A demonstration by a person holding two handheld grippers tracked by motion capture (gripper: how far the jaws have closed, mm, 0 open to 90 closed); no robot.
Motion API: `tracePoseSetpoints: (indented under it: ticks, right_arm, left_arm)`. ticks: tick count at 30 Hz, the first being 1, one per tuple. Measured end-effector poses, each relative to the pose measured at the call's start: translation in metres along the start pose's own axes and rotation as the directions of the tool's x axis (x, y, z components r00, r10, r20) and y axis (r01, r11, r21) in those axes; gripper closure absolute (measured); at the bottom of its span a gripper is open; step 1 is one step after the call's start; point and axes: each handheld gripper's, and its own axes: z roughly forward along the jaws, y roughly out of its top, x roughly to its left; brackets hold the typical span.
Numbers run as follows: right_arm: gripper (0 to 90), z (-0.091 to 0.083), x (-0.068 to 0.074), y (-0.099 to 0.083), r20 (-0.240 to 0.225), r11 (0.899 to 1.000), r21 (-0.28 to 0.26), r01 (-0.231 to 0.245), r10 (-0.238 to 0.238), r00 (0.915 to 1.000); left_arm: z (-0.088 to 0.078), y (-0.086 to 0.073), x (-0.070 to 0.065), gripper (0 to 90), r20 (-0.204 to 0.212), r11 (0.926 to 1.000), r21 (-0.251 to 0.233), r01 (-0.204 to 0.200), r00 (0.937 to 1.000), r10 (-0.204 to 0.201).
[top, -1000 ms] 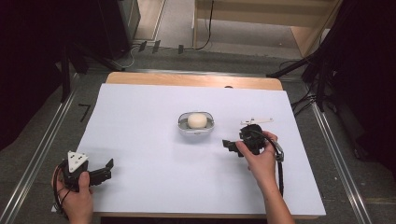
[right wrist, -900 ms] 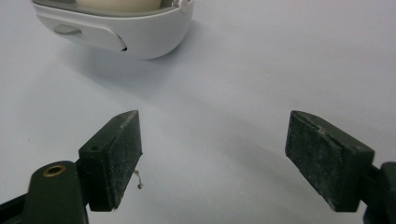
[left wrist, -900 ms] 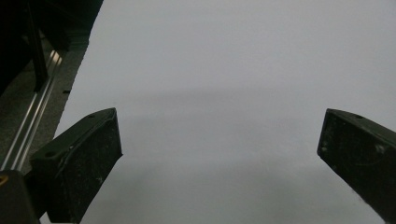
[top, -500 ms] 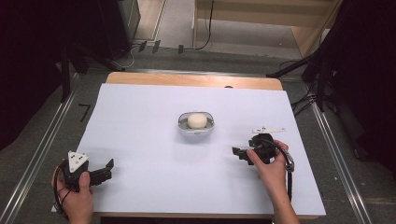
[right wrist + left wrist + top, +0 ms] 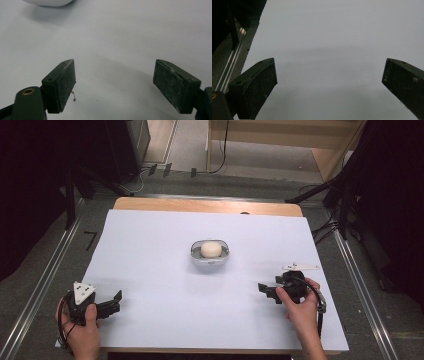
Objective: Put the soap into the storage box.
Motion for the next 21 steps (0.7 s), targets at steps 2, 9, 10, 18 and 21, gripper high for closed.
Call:
tracePoseSetpoints:
  ticks: [2,9,10,18,21]
  right_arm:
    - [19.1,-0.003,-0.003,-0.003,0.000,1.000,-0.006,-0.006,0.006,1.0000]
    - [19.1,-0.011,-0.012,-0.014,0.002,1.000,-0.008,-0.018,0.018,0.9998]
    - [19.1,-0.012,-0.013,-0.016,0.005,1.000,-0.007,-0.021,0.021,0.9998]
    - [19.0,-0.027,-0.025,-0.029,0.019,0.999,-0.026,-0.019,0.020,0.9996]
    - [18.7,-0.035,-0.031,-0.035,0.022,0.999,-0.038,-0.022,0.023,0.9995]
  left_arm:
    - [0.000,0.000,0.000,0.1,-0.002,1.0000,0.000,0.000,1.0000,0.000]
    - [0.000,0.000,-0.001,0.1,-0.003,1.0000,-0.008,-0.005,1.0000,0.005]
    - [0.000,0.000,-0.001,0.1,-0.002,1.0000,-0.007,-0.007,1.0000,0.007]
    - [-0.002,-0.001,-0.001,0.1,-0.016,0.9998,-0.022,-0.002,0.9999,0.002]
    - [-0.002,-0.001,-0.001,0.1,-0.015,0.9999,-0.012,-0.010,0.9998,0.010]
